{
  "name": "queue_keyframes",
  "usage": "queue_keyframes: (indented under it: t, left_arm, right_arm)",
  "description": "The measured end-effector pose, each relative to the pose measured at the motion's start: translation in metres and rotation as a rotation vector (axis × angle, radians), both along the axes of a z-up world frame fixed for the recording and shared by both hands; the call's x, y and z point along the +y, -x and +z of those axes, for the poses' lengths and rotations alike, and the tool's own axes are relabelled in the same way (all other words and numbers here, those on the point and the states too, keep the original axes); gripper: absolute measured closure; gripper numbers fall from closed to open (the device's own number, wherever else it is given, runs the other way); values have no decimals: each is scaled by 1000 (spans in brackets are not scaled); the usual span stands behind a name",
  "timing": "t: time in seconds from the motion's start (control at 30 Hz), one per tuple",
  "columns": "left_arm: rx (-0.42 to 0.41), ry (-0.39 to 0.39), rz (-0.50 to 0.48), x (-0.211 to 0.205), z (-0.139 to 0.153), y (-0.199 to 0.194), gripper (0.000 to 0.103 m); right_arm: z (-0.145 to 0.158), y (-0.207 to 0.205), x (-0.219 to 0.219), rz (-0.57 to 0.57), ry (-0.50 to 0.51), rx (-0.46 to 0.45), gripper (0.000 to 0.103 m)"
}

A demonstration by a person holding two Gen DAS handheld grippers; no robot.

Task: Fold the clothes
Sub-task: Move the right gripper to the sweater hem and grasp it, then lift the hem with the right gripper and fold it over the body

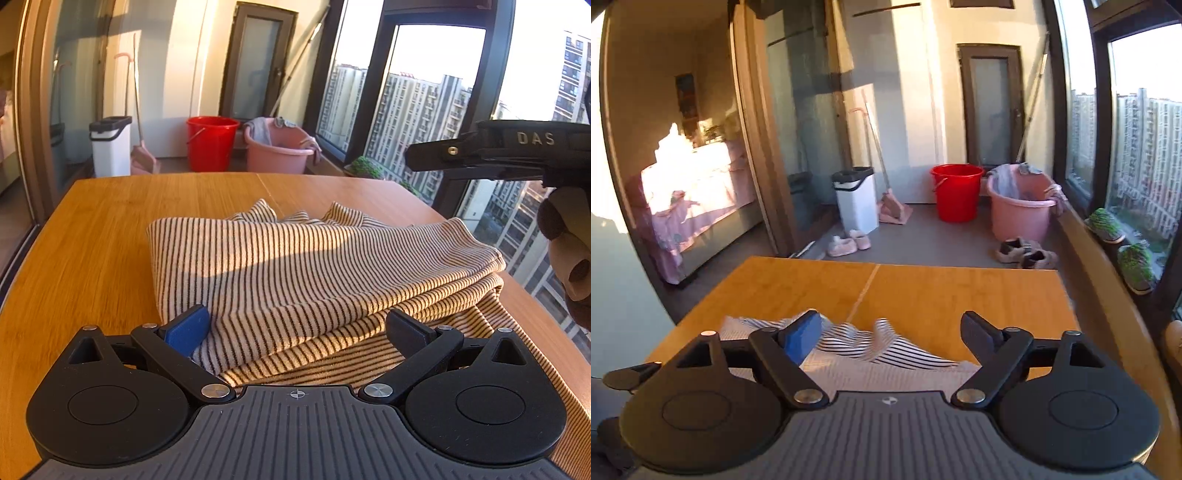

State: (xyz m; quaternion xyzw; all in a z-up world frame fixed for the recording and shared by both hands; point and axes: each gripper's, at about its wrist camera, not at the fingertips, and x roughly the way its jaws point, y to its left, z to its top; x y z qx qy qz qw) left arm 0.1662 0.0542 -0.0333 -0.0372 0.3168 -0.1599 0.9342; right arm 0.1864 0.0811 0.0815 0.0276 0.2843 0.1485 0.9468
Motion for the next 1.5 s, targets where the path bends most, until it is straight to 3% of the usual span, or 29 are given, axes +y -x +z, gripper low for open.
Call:
queue_keyframes:
  t: [0.03,0.1,0.23,0.4,0.53,0.6,0.63,0.77,0.83,0.9,1.03,1.13,1.2,1.23,1.3,1.5]
  left_arm:
    - [1,0,-1,0,0,0,0]
    - [3,2,-3,0,0,0,0]
    - [5,10,-5,2,-1,0,0]
    - [5,15,-5,3,-1,-2,0]
    - [6,19,-5,4,-1,-3,0]
    - [6,22,-4,4,-1,-3,0]
    - [6,23,-4,3,-1,-3,0]
    - [6,24,-4,3,-2,-3,0]
    - [6,23,-4,3,-2,-3,0]
    - [6,23,-3,3,-2,-3,0]
    - [5,25,-3,2,-3,-2,0]
    - [4,29,-3,2,-4,-1,0]
    - [3,31,-3,3,-4,0,0]
    - [3,34,-3,3,-5,1,0]
    - [2,60,-11,8,-3,1,0]
    - [18,268,10,63,18,10,0]
  right_arm:
    - [-4,-10,8,15,16,19,38]
    - [-15,-29,24,34,56,57,38]
    - [-41,-65,32,-45,166,109,38]
    - [-59,-84,18,-49,130,191,38]
    - [-68,-87,22,-26,129,192,38]
    - [-71,-87,21,-18,119,184,45]
    - [-71,-84,23,-9,130,171,56]
    - [-70,-74,35,19,193,122,76]
    - [-68,-74,37,11,209,123,82]
    - [-66,-76,37,8,209,133,82]
    - [-65,-81,33,13,180,156,71]
    - [-65,-85,29,20,149,175,70]
    - [-66,-88,26,25,129,188,73]
    - [-64,-87,27,16,141,181,82]
    - [-57,-80,28,7,154,159,92]
    - [-25,5,7,85,3,78,93]
